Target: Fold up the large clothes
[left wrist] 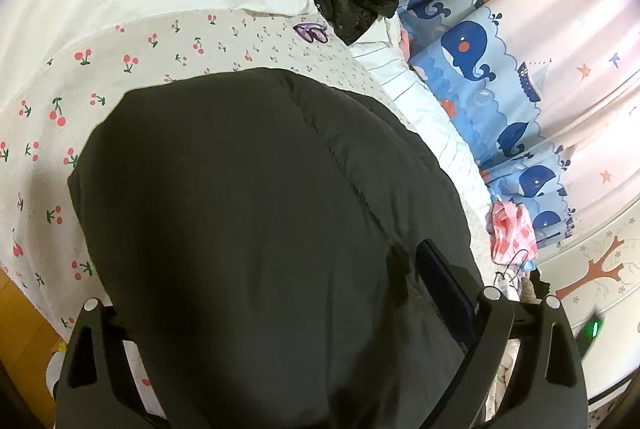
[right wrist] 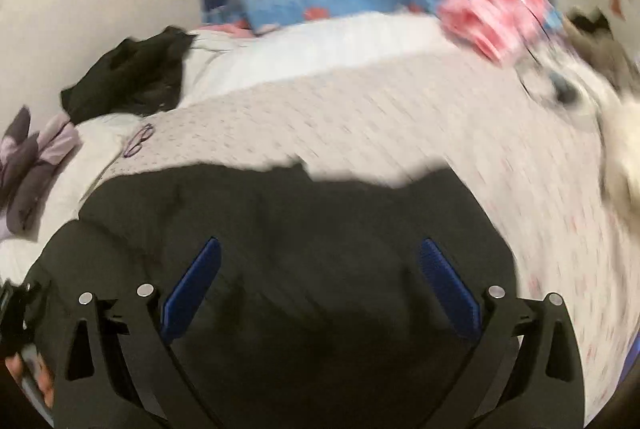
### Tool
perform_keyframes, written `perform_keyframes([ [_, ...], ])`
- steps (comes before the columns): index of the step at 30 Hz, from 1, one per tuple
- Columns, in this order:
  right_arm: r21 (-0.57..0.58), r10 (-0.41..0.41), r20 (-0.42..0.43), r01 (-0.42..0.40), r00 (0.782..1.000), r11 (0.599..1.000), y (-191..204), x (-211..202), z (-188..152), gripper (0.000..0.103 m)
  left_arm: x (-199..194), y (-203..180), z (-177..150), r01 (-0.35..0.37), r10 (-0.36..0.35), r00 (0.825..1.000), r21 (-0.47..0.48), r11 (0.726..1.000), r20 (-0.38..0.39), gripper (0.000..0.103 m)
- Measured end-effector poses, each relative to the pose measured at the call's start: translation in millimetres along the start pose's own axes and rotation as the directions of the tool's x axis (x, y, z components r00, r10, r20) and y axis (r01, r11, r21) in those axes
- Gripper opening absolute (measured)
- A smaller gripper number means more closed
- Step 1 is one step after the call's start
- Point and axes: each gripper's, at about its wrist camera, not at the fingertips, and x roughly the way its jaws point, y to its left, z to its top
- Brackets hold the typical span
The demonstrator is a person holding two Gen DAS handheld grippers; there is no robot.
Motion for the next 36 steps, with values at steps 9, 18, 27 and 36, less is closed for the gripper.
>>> perform_keyframes([
  [9, -0.198, -0.091, -0.304, 0.030, 0.948, 0.980, 85.1, 150.3, 13.1, 0.097, 5.6, 6.7, 1.3, 0.019, -0.020, 1.000, -0.033, 0.999, -0.024, 0.092],
  [18, -0.263, -0.029, -0.214, -0.029, 0.976, 0.964, 104.0, 44.6, -51.4, 0.097, 1.4, 31.1, 4.6, 0.091, -0.094, 0.996, -0.177, 0.980, -0.008, 0.092],
  [27, -0.247, -0.060, -0.169, 0.016, 0.984, 0.969, 105.7, -3.5, -77.2, 0.097, 4.2, 21.7, 18.5, 0.078, -0.093, 0.988, -0.116, 0.990, -0.123, 0.091],
  [36, -0.312, -0.113, -0.189, 0.050, 0.975, 0.949, 113.8, -16.9, -111.2, 0.097, 0.7, -15.5, 27.9, 0.134, -0.118, 0.972, 0.066, 0.989, -0.203, 0.042],
])
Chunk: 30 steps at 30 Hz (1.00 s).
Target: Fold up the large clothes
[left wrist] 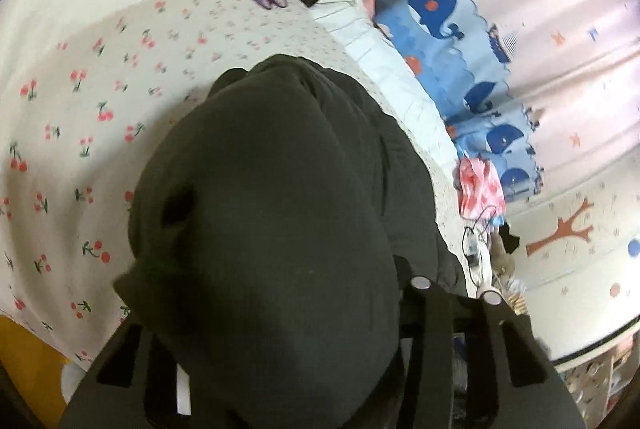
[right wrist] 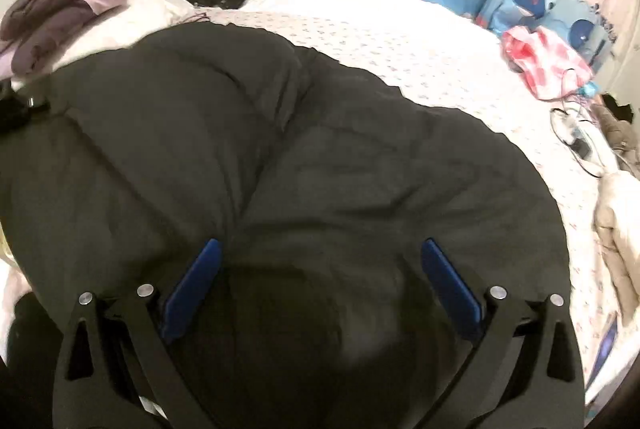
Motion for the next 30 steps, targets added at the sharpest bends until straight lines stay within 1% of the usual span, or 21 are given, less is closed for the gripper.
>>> perform_keyframes([
  [2, -0.026, -0.014, 0.000, 0.014, 1.000, 1.000, 1.5, 13.3, -10.2, 0.097, -1.8, -17.4, -4.0, 0.013, -0.013, 1.000, 0.042, 0.999, -0.005, 0.039],
  [5, -0.038, -0.046, -0.051, 0.044, 0.998, 0.998, 7.5, 20.0, -3.5, 0.097, -10.5, -61.3, -13.8, 0.040, -0.044, 0.999, 0.165, 0.985, 0.018, 0.036],
  [9, -0.059, -0.060, -0.039, 0.058, 0.997, 0.997, 13.2, 32.7, -1.8, 0.097, -10.4, -133.2, -36.6, 0.134, -0.138, 0.990, 0.331, 0.934, -0.013, 0.036],
  [11, -0.036, -0.008, -0.047, 0.006, 0.999, 0.999, 10.8, 31.5, -8.6, 0.097, 0.0, -165.4, -50.7, 0.178, -0.173, 0.984, 0.392, 0.902, -0.050, 0.036],
  [13, 0.049, 0.142, -0.048, -0.139, 0.989, 0.989, -17.9, 16.0, -13.4, 0.097, 15.5, -196.8, -65.4, 0.253, -0.233, 0.967, 0.425, 0.869, -0.101, 0.036],
  [14, 0.106, 0.220, -0.020, -0.216, 0.975, 0.971, -35.7, 7.3, -20.0, 0.097, 22.5, -207.3, -71.1, 0.278, -0.250, 0.960, 0.434, 0.857, -0.122, 0.036],
  [15, 0.198, 0.346, 0.058, -0.350, 0.936, 0.915, -65.6, -7.9, -32.4, 0.097, 32.5, -220.9, -79.9, 0.307, -0.268, 0.952, 0.451, 0.838, -0.151, 0.036],
  [16, 0.255, 0.431, 0.110, -0.445, 0.895, 0.859, -84.4, -13.0, -42.2, 0.097, 41.2, -231.2, -88.2, 0.325, -0.274, 0.946, 0.471, 0.820, -0.176, 0.036],
  [17, 0.341, 0.559, 0.199, -0.592, 0.805, 0.731, -116.9, -16.1, -58.7, 0.097, 53.3, -242.4, -100.1, 0.342, -0.276, 0.939, 0.495, 0.799, -0.205, 0.036],
  [18, 0.385, 0.620, 0.265, -0.670, 0.739, 0.634, -139.5, -15.8, -70.4, 0.096, 67.6, -252.0, -113.6, 0.367, -0.280, 0.929, 0.513, 0.776, -0.241, 0.036],
  [20, 0.447, 0.691, 0.418, -0.796, 0.590, 0.408, -187.5, -12.9, -97.1, 0.096, 95.1, -264.1, -138.5, 0.396, -0.266, 0.914, 0.534, 0.747, -0.306, 0.036],
  [21, 0.465, 0.689, 0.534, -0.850, 0.491, 0.245, -221.4, -9.7, -116.3, 0.096, 109.3, -269.6, -152.4, 0.394, -0.241, 0.913, 0.557, 0.731, -0.330, 0.036],
  [22, 0.469, 0.668, 0.590, -0.866, 0.454, 0.174, -240.9, -8.4, -125.3, 0.096, 127.5, -275.1, -171.7, 0.386, -0.197, 0.913, 0.596, 0.704, -0.358, 0.036],
  [23, 0.483, 0.614, 0.649, -0.867, 0.450, 0.125, -269.3, -9.8, -137.1, 0.096, 138.2, -277.1, -183.0, 0.376, -0.166, 0.914, 0.618, 0.690, -0.371, 0.036],
  [24, 0.500, 0.574, 0.663, -0.855, 0.480, 0.138, -286.2, -13.0, -141.3, 0.096, 149.8, -279.0, -195.6, 0.362, -0.129, 0.916, 0.645, 0.673, -0.379, 0.036],
  [25, 0.525, 0.533, 0.659, -0.832, 0.530, 0.179, -304.7, -18.5, -142.3, 0.096, 160.0, -281.3, -208.6, 0.345, -0.092, 0.921, 0.680, 0.648, -0.379, 0.036],
  [26, 0.556, 0.496, 0.635, -0.796, 0.593, 0.240, -318.9, -26.3, -138.2, 0.096, 164.5, -284.0, -217.4, 0.327, -0.064, 0.927, 0.711, 0.622, -0.370, 0.036],
  [27, 0.572, 0.458, 0.611, -0.760, 0.645, 0.309, -328.0, -36.2, -129.9, 0.096, 167.1, -287.1, -224.3, 0.305, -0.039, 0.935, 0.741, 0.598, -0.353, 0.036],
  [28, 0.563, 0.434, 0.597, -0.738, 0.674, 0.371, -330.4, -47.5, -120.4, 0.096, 168.0, -289.1, -228.1, 0.290, -0.025, 0.940, 0.759, 0.583, -0.340, 0.037],
  [29, 0.550, 0.423, 0.582, -0.719, 0.695, 0.425, -327.4, -57.6, -109.6, 0.096, 169.5, -292.7, -235.3, 0.262, 0.003, 0.949, 0.795, 0.548, -0.315, 0.038],
  [30, 0.530, 0.409, 0.547, -0.681, 0.730, 0.506, -324.0, -67.9, -88.6, 0.096, 171.8, -295.7, -236.3, 0.248, 0.017, 0.953, 0.812, 0.528, -0.302, 0.040],
])
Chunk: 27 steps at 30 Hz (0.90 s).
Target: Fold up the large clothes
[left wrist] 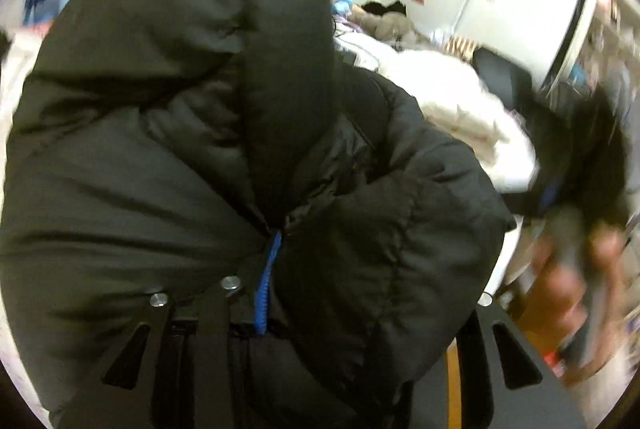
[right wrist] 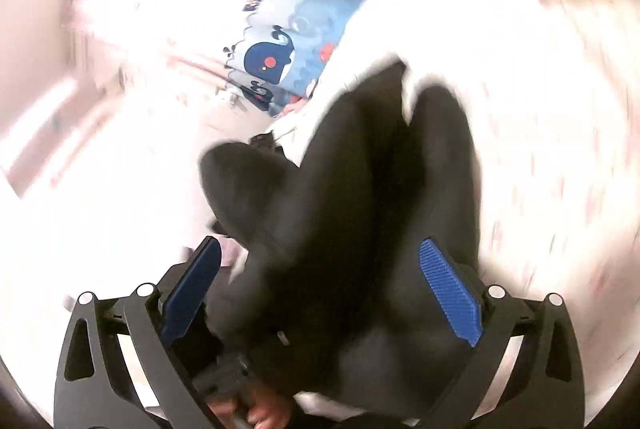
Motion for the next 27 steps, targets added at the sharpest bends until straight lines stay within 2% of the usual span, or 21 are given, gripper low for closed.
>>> perform_keyframes([
  [1, -0.077, -0.044, -0.025, 0.042, 0.999, 0.996, 22.2, 8.1, 3.4, 0.096, 1.8, -5.1, -0.4, -0.021, 0.021, 1.000, 0.034, 0.999, -0.006, 0.044],
  [3, -0.265, -0.156, -0.100, 0.125, 0.983, 0.956, 65.4, 39.7, 9.1, 0.096, 1.3, -13.9, -2.8, -0.030, 0.032, 0.999, 0.079, 0.996, -0.024, 0.055],
  [4, -0.376, -0.266, -0.144, 0.196, 0.953, 0.906, 83.0, 64.3, 8.3, 0.096, -1.0, -18.4, -4.3, -0.031, 0.034, 0.999, 0.099, 0.995, -0.033, 0.065],
  [5, -0.454, -0.375, -0.171, 0.265, 0.911, 0.850, 90.1, 87.6, 5.4, 0.096, -6.7, -25.5, -6.2, -0.021, 0.028, 0.998, 0.139, 0.990, -0.050, 0.071],
  [7, -0.537, -0.553, -0.156, 0.399, 0.819, 0.743, 89.8, 116.3, -4.8, 0.096, -21.7, -33.3, -8.9, -0.013, 0.026, 0.998, 0.192, 0.981, -0.065, 0.072],
  [8, -0.547, -0.612, -0.150, 0.450, 0.777, 0.706, 79.2, 123.8, -6.4, 0.096, -42.2, -30.4, -11.2, 0.020, -0.008, 0.998, 0.198, 0.980, -0.064, 0.072],
  [10, -0.514, -0.644, -0.139, 0.502, 0.752, 0.696, 63.3, 116.8, -15.0, 0.096, -84.2, -4.5, -12.0, 0.093, -0.092, 0.996, 0.108, 0.990, -0.012, 0.072],
  [12, -0.492, -0.668, -0.126, 0.539, 0.733, 0.684, 49.0, 112.0, -20.0, 0.096, -114.9, 38.7, -11.0, 0.117, -0.115, 0.992, -0.031, 0.993, 0.048, 0.077],
  [14, -0.462, -0.667, -0.137, 0.548, 0.733, 0.697, 30.6, 94.7, -28.3, 0.096, -126.5, 110.1, -8.2, 0.088, -0.067, 0.994, -0.273, 0.958, 0.085, 0.091],
  [15, -0.434, -0.661, -0.140, 0.554, 0.737, 0.710, 24.8, 92.8, -32.0, 0.096, -119.6, 148.5, -8.1, 0.075, -0.054, 0.996, -0.397, 0.915, 0.064, 0.093],
  [16, -0.410, -0.652, -0.142, 0.556, 0.745, 0.724, 22.4, 86.1, -33.9, 0.096, -105.1, 177.3, -4.9, 0.075, -0.071, 0.997, -0.482, 0.873, 0.026, 0.094],
  [18, -0.321, -0.614, -0.147, 0.550, 0.775, 0.771, 8.2, 83.9, -35.3, 0.096, -73.0, 204.6, -11.4, 0.089, -0.143, 0.989, -0.578, 0.811, -0.049, 0.094],
  [19, -0.284, -0.597, -0.150, 0.544, 0.788, 0.790, 2.6, 82.3, -37.6, 0.096, -52.4, 207.3, -11.3, 0.095, -0.176, 0.981, -0.603, 0.792, -0.076, 0.096],
  [20, -0.238, -0.576, -0.149, 0.536, 0.804, 0.810, -4.5, 81.1, -41.2, 0.096, -27.3, 212.0, -12.0, 0.171, -0.267, 0.962, -0.627, 0.760, -0.062, 0.097],
  [21, -0.179, -0.545, -0.151, 0.520, 0.825, 0.835, -13.2, 82.3, -46.4, 0.096, -13.1, 211.2, -12.1, 0.213, -0.319, 0.946, -0.644, 0.735, -0.051, 0.097],
  [22, -0.129, -0.508, -0.147, 0.493, 0.848, 0.860, -20.4, 85.7, -51.3, 0.096, 1.2, 206.4, -9.6, 0.226, -0.338, 0.940, -0.655, 0.721, -0.048, 0.097],
  [23, -0.110, -0.480, -0.126, 0.468, 0.868, 0.877, -22.4, 90.2, -54.6, 0.097, 5.2, 204.1, -2.7, 0.228, -0.335, 0.941, -0.643, 0.731, -0.047, 0.097],
  [24, -0.106, -0.462, -0.113, 0.452, 0.880, 0.886, -19.4, 94.1, -57.3, 0.097, 4.9, 202.0, 8.1, 0.236, -0.327, 0.944, -0.611, 0.756, -0.040, 0.097],
  [26, -0.096, -0.410, -0.103, 0.401, 0.906, 0.911, -4.1, 112.1, -55.6, 0.097, -12.1, 203.7, 29.3, 0.262, -0.314, 0.949, -0.552, 0.792, 0.000, 0.087],
  [27, -0.102, -0.384, -0.099, 0.374, 0.918, 0.922, 7.3, 122.1, -54.6, 0.097, -29.0, 207.5, 43.6, 0.256, -0.286, 0.958, -0.508, 0.822, 0.020, 0.084],
])
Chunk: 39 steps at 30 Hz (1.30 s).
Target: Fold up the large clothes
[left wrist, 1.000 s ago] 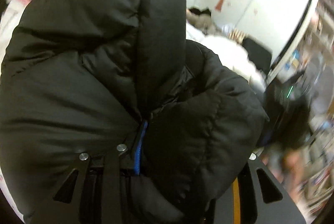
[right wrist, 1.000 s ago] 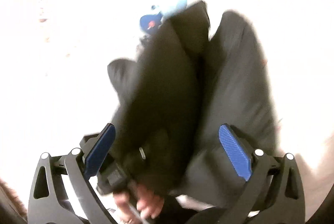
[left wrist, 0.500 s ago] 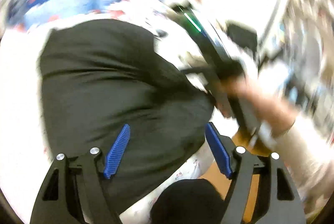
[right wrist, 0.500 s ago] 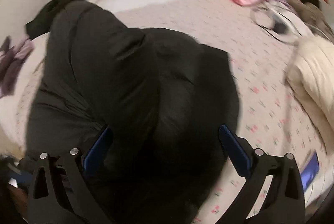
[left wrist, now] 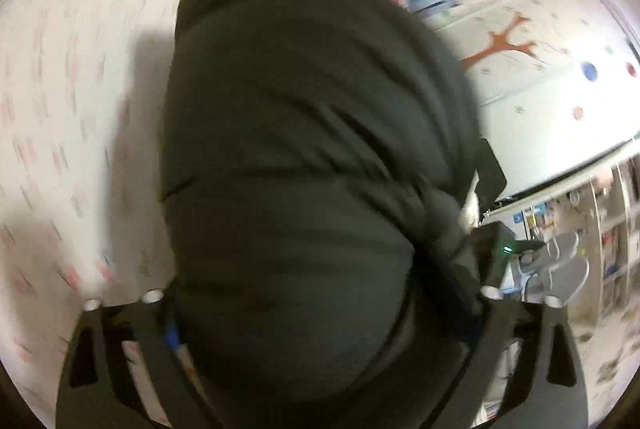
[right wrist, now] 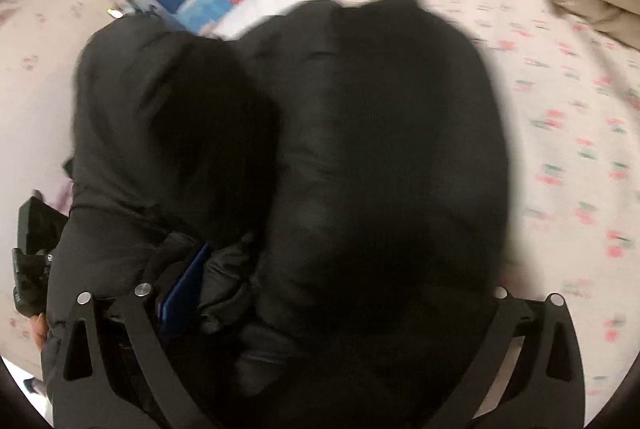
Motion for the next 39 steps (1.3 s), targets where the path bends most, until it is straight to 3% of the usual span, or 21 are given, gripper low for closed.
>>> perform_keyframes([
  [3, -0.080, 0.108, 0.000, -0.108, 0.994, 0.991, 56.6, 24.0, 11.4, 0.097, -49.3, -11.8, 19.3, -0.095, 0.089, 0.993, 0.080, 0.992, 0.078, 0.082],
  [6, -0.156, 0.082, -0.135, -0.103, 0.988, 0.982, 106.3, 75.2, 4.5, 0.097, -93.1, 16.2, 21.7, -0.250, 0.245, 0.967, 0.090, 0.964, 0.070, 0.083],
  [7, -0.181, 0.047, -0.187, -0.081, 0.981, 0.980, 113.5, 92.7, -2.4, 0.097, -94.2, 41.9, 23.8, -0.311, 0.310, 0.950, 0.066, 0.948, 0.022, 0.086],
  [9, -0.202, 0.026, -0.234, -0.075, 0.972, 0.976, 112.6, 114.1, -15.9, 0.097, -106.2, 89.0, 6.9, -0.367, 0.362, 0.929, -0.056, 0.929, -0.080, 0.086],
  [10, -0.178, 0.051, -0.248, -0.097, 0.967, 0.979, 107.0, 114.4, -16.8, 0.097, -117.2, 102.1, -0.2, -0.364, 0.358, 0.931, -0.111, 0.925, -0.072, 0.086],
  [11, -0.165, 0.053, -0.259, -0.098, 0.965, 0.981, 103.3, 111.6, -16.2, 0.097, -125.7, 101.6, -4.9, -0.360, 0.359, 0.933, -0.116, 0.926, -0.031, 0.086],
  [13, -0.206, -0.015, -0.250, -0.038, 0.968, 0.978, 104.7, 96.7, -10.1, 0.097, -149.0, 81.0, -2.1, -0.406, 0.414, 0.899, -0.088, 0.910, 0.140, 0.086],
  [14, -0.241, -0.053, -0.227, -0.003, 0.972, 0.971, 108.9, 86.2, -1.1, 0.097, -145.4, 69.6, 5.1, -0.395, 0.403, 0.895, -0.078, 0.915, 0.193, 0.086],
  [16, -0.308, -0.086, -0.113, 0.048, 0.990, 0.950, 124.8, 58.5, 15.6, 0.097, -132.6, 55.3, 14.1, -0.353, 0.352, 0.908, -0.039, 0.935, 0.229, 0.086],
  [18, -0.367, -0.023, 0.020, 0.028, 1.000, 0.930, 158.3, 23.8, 25.7, 0.097, -104.7, 47.6, 24.3, -0.381, 0.371, 0.909, 0.019, 0.924, 0.191, 0.087],
  [19, -0.404, 0.015, 0.068, 0.013, 0.998, 0.915, 179.5, 13.0, 33.6, 0.097, -87.0, 45.5, 30.1, -0.422, 0.409, 0.894, 0.043, 0.905, 0.182, 0.089],
  [21, -0.455, 0.086, 0.040, -0.058, 0.996, 0.889, 208.2, 17.0, 46.6, 0.097, -51.2, 32.6, 34.5, -0.465, 0.448, 0.878, 0.078, 0.882, 0.169, 0.089],
  [23, -0.418, 0.155, -0.083, -0.176, 0.984, 0.891, 225.5, 43.0, 55.7, 0.097, -49.6, 33.4, 32.9, -0.486, 0.464, 0.869, 0.128, 0.864, 0.169, 0.090],
  [24, -0.364, 0.146, -0.122, -0.181, 0.982, 0.914, 222.0, 69.0, 65.7, 0.097, -49.9, 31.7, 33.3, -0.482, 0.459, 0.872, 0.139, 0.865, 0.170, 0.091],
  [26, -0.274, 0.006, -0.109, -0.036, 0.994, 0.961, 193.7, 126.9, 82.1, 0.097, -56.0, 40.4, 32.2, -0.466, 0.442, 0.880, 0.132, 0.875, 0.172, 0.093],
  [29, -0.058, 0.037, -0.169, -0.047, 0.985, 0.997, 134.3, 176.0, 92.3, 0.096, -75.4, 59.2, 17.3, -0.436, 0.404, 0.894, 0.167, 0.885, 0.191, 0.093],
  [32, -0.123, -0.030, -0.169, 0.009, 0.985, 0.992, 128.9, 157.8, 94.6, 0.096, -99.0, 71.5, 18.1, -0.348, 0.321, 0.925, 0.119, 0.930, 0.202, 0.092],
  [34, -0.138, -0.025, -0.095, 0.012, 0.995, 0.990, 128.6, 115.7, 83.2, 0.096, -124.2, 86.1, 17.1, -0.249, 0.238, 0.941, 0.014, 0.968, 0.241, 0.092],
  [35, -0.154, -0.021, -0.048, 0.013, 0.999, 0.988, 124.1, 92.6, 78.7, 0.096, -133.4, 93.1, 10.0, -0.224, 0.223, 0.939, -0.028, 0.974, 0.263, 0.092],
  [37, -0.167, -0.074, -0.032, 0.068, 0.997, 0.984, 120.8, 70.5, 42.8, 0.096, -143.0, 111.5, 10.5, -0.224, 0.245, 0.931, -0.109, 0.969, 0.271, 0.093],
  [39, -0.258, -0.150, -0.156, 0.106, 0.976, 0.960, 115.0, 90.0, 2.0, 0.096, -116.4, 134.0, 10.5, -0.307, 0.325, 0.937, -0.146, 0.941, 0.126, 0.094],
])
